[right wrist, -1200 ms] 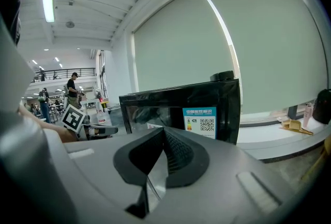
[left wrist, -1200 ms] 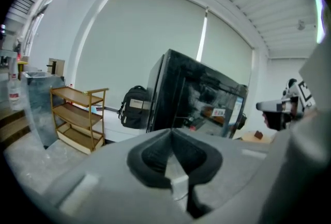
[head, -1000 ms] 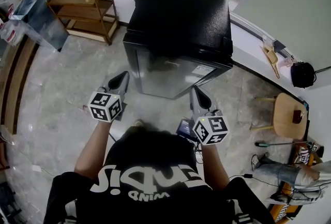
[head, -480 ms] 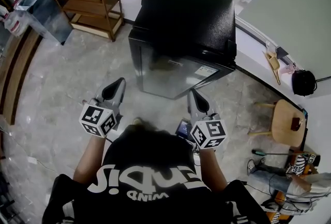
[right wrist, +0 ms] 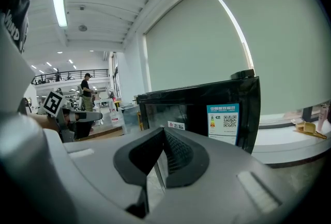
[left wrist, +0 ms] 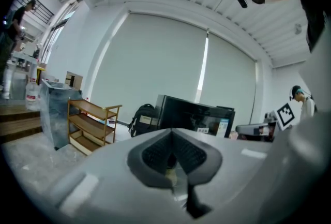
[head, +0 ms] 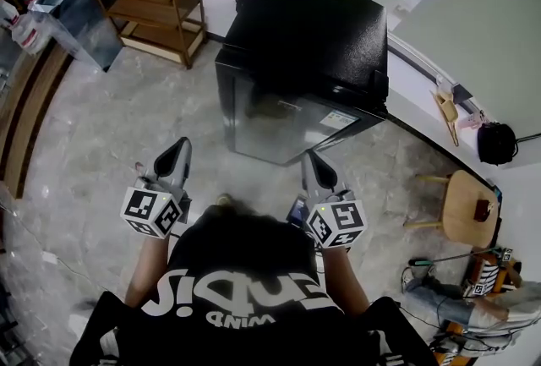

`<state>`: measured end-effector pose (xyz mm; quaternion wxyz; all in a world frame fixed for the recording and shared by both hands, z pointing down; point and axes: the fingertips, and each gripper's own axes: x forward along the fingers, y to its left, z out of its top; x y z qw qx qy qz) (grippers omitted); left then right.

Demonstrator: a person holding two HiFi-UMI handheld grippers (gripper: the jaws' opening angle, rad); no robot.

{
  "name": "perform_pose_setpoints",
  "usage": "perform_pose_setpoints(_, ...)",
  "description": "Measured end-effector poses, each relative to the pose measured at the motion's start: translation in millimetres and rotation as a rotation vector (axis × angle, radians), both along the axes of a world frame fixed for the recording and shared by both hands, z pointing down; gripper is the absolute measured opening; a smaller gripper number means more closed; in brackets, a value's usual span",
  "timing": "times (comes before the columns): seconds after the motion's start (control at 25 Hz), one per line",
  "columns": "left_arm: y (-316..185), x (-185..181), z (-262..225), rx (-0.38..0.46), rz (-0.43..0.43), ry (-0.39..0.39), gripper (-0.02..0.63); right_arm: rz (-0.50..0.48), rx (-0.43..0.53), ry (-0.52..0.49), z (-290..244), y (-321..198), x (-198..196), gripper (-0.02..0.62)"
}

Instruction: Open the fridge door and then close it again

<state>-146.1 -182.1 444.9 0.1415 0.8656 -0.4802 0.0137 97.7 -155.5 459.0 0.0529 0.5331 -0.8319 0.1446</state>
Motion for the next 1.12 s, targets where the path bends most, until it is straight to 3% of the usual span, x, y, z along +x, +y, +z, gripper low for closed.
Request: perform_pose_setpoints(1.12,10,12,2,-0.002,0.033,-0.019,0.0,0.006,-0.002,-0.007,4,7,3,-0.002)
